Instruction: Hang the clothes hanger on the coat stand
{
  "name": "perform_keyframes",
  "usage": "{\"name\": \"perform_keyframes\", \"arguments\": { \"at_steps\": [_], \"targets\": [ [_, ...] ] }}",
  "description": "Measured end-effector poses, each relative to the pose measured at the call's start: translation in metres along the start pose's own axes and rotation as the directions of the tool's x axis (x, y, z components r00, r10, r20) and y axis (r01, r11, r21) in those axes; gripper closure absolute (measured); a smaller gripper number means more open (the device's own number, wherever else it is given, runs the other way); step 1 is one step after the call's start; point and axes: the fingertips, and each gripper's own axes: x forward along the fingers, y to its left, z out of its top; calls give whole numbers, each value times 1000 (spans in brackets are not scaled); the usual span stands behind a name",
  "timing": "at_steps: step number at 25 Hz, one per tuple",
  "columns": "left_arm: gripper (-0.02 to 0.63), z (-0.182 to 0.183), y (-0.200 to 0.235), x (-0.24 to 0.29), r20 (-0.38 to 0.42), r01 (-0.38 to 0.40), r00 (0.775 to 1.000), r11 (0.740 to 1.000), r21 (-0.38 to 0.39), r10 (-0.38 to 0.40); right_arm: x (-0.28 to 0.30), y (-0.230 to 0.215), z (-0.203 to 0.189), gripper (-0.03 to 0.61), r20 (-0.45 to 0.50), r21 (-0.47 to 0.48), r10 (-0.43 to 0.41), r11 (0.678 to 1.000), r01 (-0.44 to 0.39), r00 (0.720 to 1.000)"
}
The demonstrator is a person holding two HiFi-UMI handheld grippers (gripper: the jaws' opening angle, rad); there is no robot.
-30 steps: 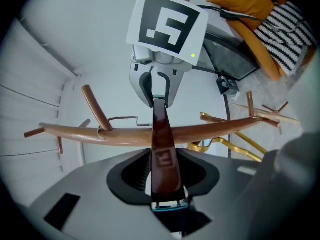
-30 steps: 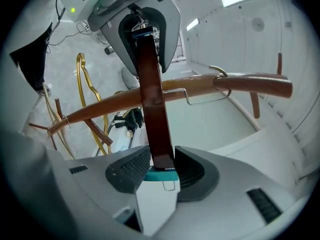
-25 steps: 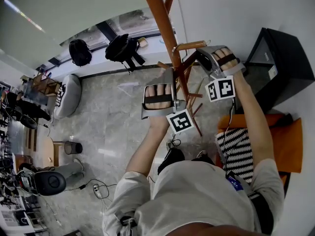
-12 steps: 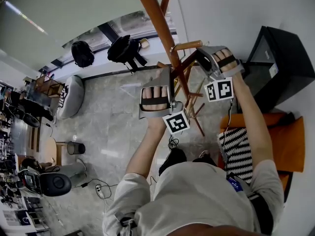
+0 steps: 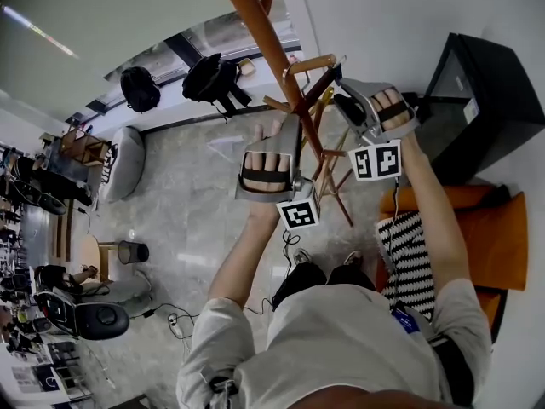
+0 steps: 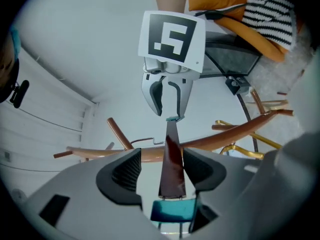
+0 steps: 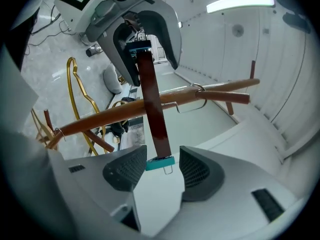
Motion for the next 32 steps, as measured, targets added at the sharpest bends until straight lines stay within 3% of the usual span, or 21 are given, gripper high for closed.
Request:
{"name": "perform_keyframes", "arguments": {
  "at_steps": [7, 12, 14, 17, 23, 26, 28, 30, 32],
  "targets": [
    [360, 12, 9, -18, 111, 15, 994, 972, -234, 12, -33, 1, 23, 385, 3, 226, -46, 973, 44, 999],
    [360, 17, 23, -36, 187, 17, 981, 922, -386, 60, -61, 6, 35, 385, -24, 377, -66, 924, 70, 998],
    [360, 16, 35, -45, 235, 37, 968, 867, -497, 94, -70, 7, 47, 385, -30, 449, -72, 890, 77, 997],
    [360, 13, 52, -59, 309, 98, 940, 752, -651, 145, -82, 4, 65, 387, -49, 551, -93, 828, 104, 994],
    [360, 0, 71, -87, 357, 143, 907, 636, -758, 221, -108, -4, 101, 408, -77, 668, -158, 725, 169, 984],
    [360, -11, 74, -100, 367, 187, 902, 558, -808, 229, -125, -11, 119, 428, -95, 736, -216, 642, 214, 972],
    [360, -21, 71, -106, 370, 235, 905, 478, -846, 210, -134, -14, 127, 462, -128, 765, -242, 594, 251, 962],
    [360, -34, 63, -114, 376, 286, 907, 379, -880, 189, -144, -14, 137, 508, -172, 763, -255, 577, 292, 952],
    [360, -47, 53, -125, 380, 320, 910, 303, -897, 163, -153, -10, 147, 528, -213, 756, -261, 566, 328, 941]
  ]
}}
